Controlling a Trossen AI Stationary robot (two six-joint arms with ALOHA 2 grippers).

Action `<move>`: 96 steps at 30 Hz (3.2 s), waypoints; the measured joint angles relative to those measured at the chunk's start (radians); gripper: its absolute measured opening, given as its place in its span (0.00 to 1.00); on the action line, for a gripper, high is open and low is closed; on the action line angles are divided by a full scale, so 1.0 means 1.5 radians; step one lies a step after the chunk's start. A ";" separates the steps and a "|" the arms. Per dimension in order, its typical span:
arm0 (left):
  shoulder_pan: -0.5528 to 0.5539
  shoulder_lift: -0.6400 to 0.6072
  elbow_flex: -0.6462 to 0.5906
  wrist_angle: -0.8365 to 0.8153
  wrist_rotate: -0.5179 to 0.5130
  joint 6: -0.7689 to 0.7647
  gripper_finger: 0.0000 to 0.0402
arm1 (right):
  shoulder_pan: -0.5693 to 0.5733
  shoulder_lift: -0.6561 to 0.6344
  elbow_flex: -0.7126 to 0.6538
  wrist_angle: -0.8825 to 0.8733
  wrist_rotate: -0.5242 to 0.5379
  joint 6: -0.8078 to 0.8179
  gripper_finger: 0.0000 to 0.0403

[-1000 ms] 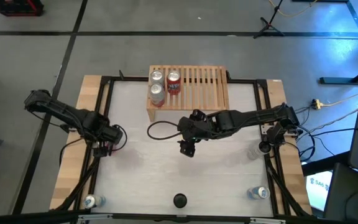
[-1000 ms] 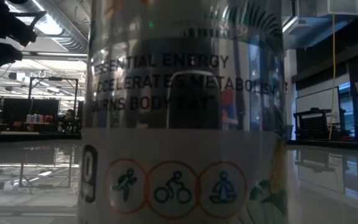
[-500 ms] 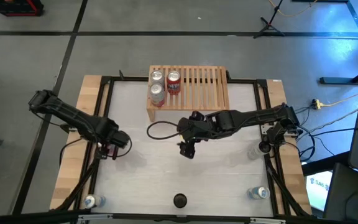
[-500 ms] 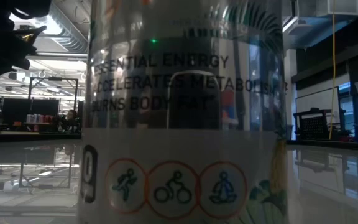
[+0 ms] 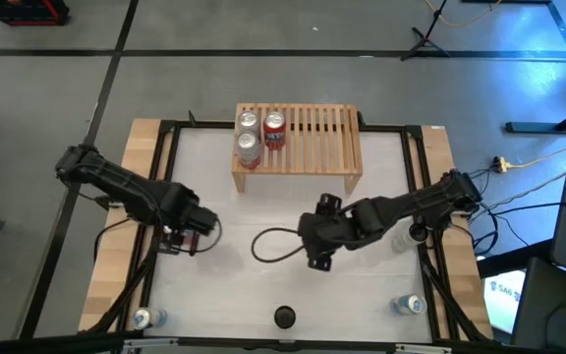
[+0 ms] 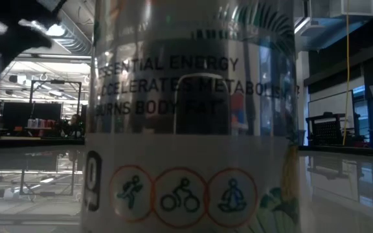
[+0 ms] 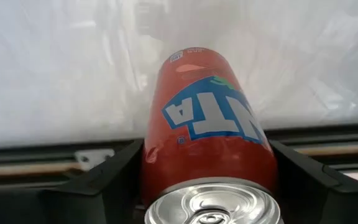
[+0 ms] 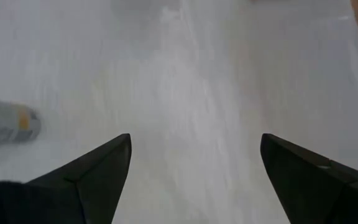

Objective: Place canned beverage on shelf
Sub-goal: Put the orange soda can on the shelf aligned with the other orange soda can

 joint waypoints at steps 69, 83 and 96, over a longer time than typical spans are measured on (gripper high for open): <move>-0.038 0.339 0.710 -0.030 -0.193 -0.077 0.92 | 0.071 -0.303 -0.409 0.267 -0.001 0.102 0.86; -0.227 0.047 0.417 0.042 -0.351 -0.282 0.92 | -0.001 -0.178 -0.368 0.659 -0.130 0.039 0.98; -0.343 -0.159 0.038 0.332 -0.397 -0.403 0.92 | -0.038 -0.022 -0.192 0.709 -0.129 -0.002 0.96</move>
